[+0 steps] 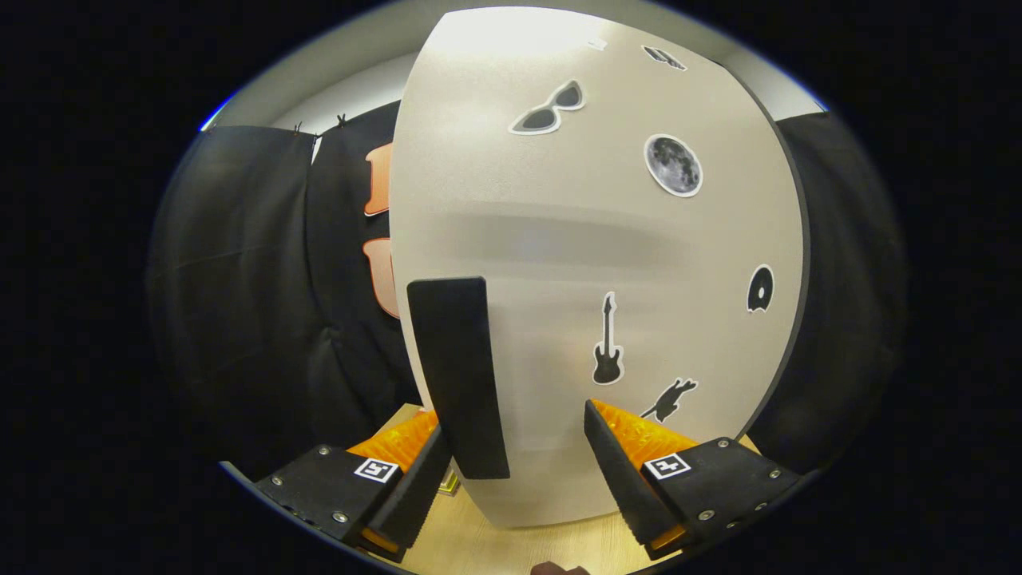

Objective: Open the shoe cabinet door, grab the shoes and put them into the shoe cabinet, then close the shoe cabinet door.

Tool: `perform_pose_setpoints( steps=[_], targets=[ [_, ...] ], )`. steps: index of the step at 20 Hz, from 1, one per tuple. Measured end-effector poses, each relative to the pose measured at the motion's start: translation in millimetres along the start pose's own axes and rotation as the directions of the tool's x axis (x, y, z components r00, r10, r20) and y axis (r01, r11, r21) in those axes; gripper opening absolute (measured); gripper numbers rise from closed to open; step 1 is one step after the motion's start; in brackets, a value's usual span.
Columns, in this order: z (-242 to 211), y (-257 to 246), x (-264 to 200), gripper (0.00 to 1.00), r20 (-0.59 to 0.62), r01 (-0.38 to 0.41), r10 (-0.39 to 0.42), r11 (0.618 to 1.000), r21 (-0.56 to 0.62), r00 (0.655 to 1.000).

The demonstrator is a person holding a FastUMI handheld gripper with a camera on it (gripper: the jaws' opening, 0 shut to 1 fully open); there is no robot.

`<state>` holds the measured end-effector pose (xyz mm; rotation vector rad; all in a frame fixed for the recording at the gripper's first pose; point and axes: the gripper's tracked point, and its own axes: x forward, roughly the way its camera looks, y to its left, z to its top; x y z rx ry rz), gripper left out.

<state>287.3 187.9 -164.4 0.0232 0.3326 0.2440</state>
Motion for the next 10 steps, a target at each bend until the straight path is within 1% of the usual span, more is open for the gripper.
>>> perform_pose_setpoints(
  steps=[3, 7, 10],
  targets=[
    [3, 1, 7, 0.96, 0.007, 0.019, -0.019, 1.000, -0.004, 1.000],
    [6, 1, 12, 0.96, 0.038, 0.089, -0.088, 0.996, -0.025, 0.995],
    [6, 1, 15, 0.96, 0.041, 0.124, -0.123, 0.992, -0.023, 0.992]
  ],
)
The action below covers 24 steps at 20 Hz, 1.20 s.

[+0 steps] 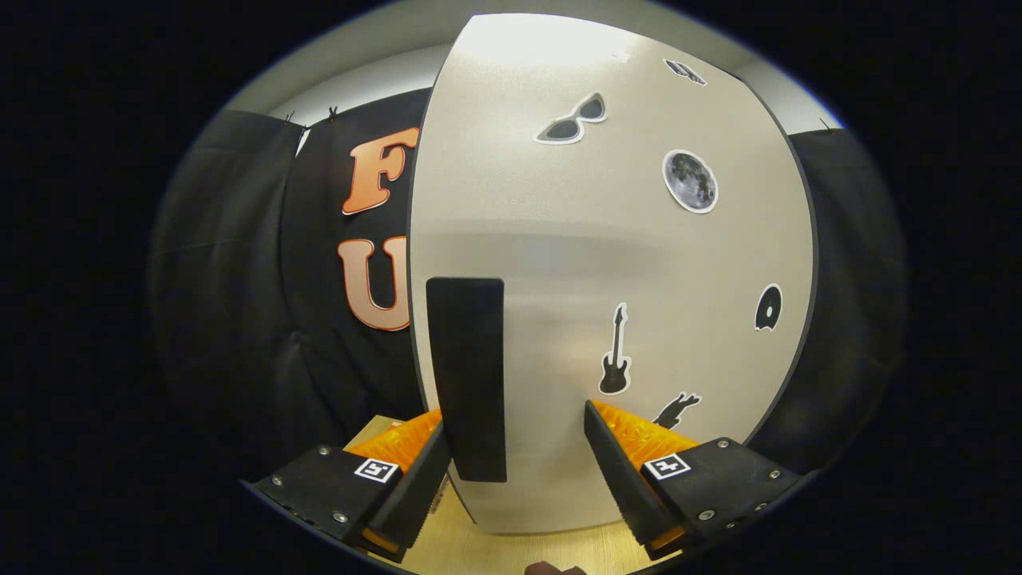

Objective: Open the shoe cabinet door, grab the shoes and put them into the shoe cabinet, then close the shoe cabinet door.

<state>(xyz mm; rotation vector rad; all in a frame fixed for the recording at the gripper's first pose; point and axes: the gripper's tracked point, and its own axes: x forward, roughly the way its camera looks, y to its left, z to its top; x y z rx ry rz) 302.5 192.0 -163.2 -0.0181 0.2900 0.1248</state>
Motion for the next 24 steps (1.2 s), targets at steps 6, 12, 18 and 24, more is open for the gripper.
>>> perform_pose_setpoints(
  steps=[6, 12, 18, 24],
  targets=[
    [-2, 0, 3, 0.96, -0.006, 0.034, -0.034, 0.999, 0.032, 0.999],
    [0, -1, 3, 0.96, 0.011, 0.064, -0.064, 0.998, 0.003, 0.998],
    [14, -5, -46, 0.96, 0.044, 0.073, -0.072, 0.997, -0.020, 0.996],
    [16, -61, -142, 0.95, 0.062, 0.105, -0.105, 0.994, 0.003, 0.993]
  ],
)
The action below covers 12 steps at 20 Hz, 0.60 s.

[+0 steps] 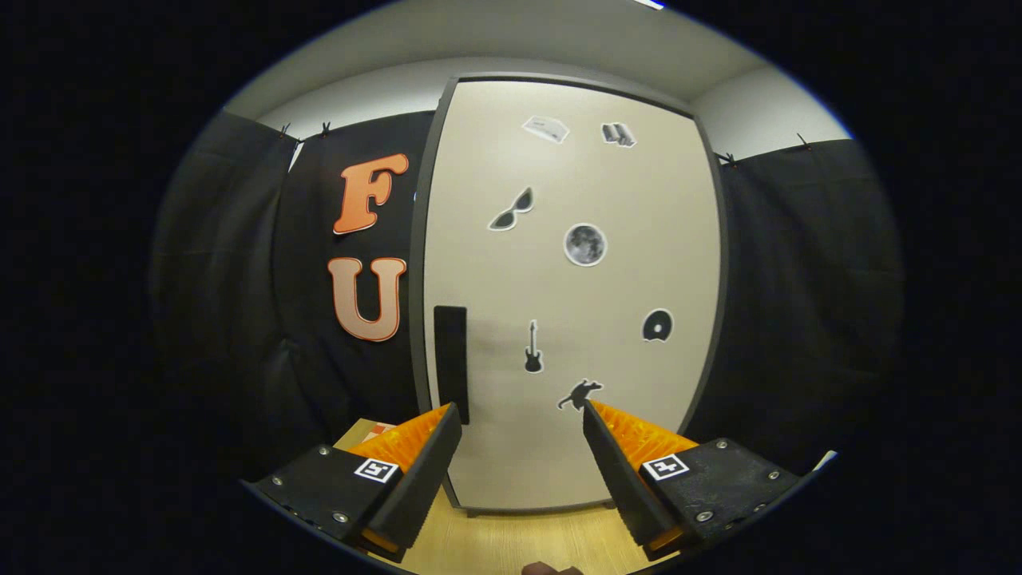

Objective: Open the shoe cabinet door, grab the shoes and put them into the shoe cabinet, then close the shoe cabinet door.

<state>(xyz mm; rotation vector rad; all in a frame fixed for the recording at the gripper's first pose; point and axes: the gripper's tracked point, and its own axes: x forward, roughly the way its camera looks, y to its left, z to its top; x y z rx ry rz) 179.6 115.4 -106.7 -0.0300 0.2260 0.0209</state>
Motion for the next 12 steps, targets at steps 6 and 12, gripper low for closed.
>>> perform_pose_setpoints(
  steps=[6, 12],
  targets=[
    [6, -98, -92, 0.95, 0.046, 0.034, -0.035, 0.999, 0.028, 0.998],
    [-3, -167, -169, 0.95, 0.052, 0.011, -0.012, 1.000, 0.015, 0.999]
  ],
)
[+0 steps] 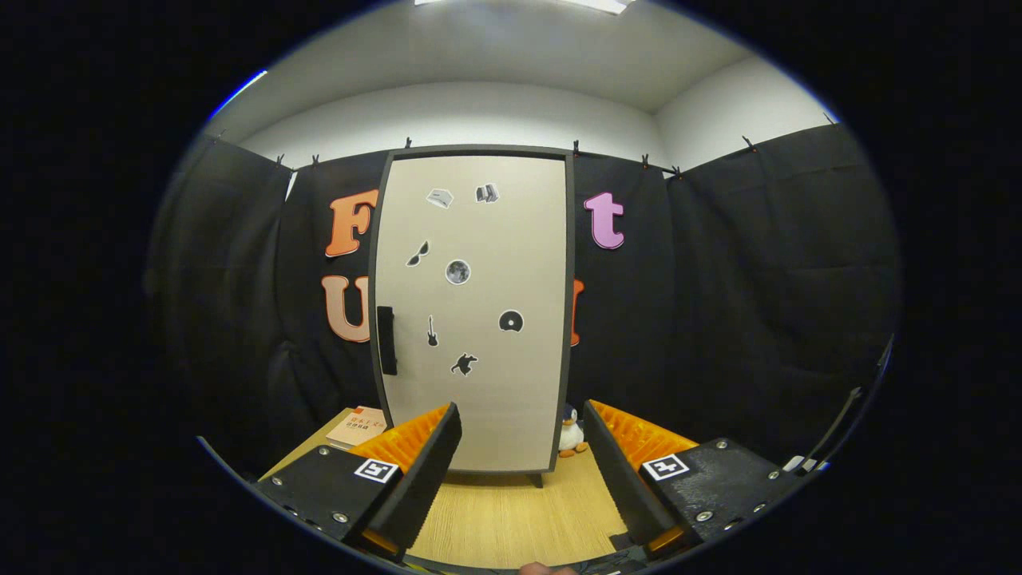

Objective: Open the shoe cabinet door, grab the shoes and put them into the shoe cabinet, then close the shoe cabinet door.

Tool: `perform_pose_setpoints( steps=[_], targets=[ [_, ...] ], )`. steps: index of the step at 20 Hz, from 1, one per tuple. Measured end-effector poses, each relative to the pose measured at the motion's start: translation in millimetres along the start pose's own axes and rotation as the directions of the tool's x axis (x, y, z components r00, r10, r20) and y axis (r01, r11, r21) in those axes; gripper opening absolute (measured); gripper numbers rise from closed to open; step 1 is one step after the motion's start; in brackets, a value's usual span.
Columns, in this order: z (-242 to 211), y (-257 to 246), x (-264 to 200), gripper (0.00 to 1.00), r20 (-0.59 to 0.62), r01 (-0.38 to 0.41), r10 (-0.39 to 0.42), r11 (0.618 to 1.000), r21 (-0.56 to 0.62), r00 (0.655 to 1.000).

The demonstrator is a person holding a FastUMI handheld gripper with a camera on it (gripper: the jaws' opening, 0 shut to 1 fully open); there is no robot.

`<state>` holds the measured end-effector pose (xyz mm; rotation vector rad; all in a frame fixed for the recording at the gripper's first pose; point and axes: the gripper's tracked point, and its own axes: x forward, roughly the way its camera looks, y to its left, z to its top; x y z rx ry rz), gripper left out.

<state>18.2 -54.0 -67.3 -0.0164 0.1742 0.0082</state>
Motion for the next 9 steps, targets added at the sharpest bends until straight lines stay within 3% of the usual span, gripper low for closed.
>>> perform_pose_setpoints(
  steps=[9],
  targets=[
    [18, -43, -59, 0.95, 0.061, -0.001, 0.000, 1.000, 0.024, 0.998]
  ],
)
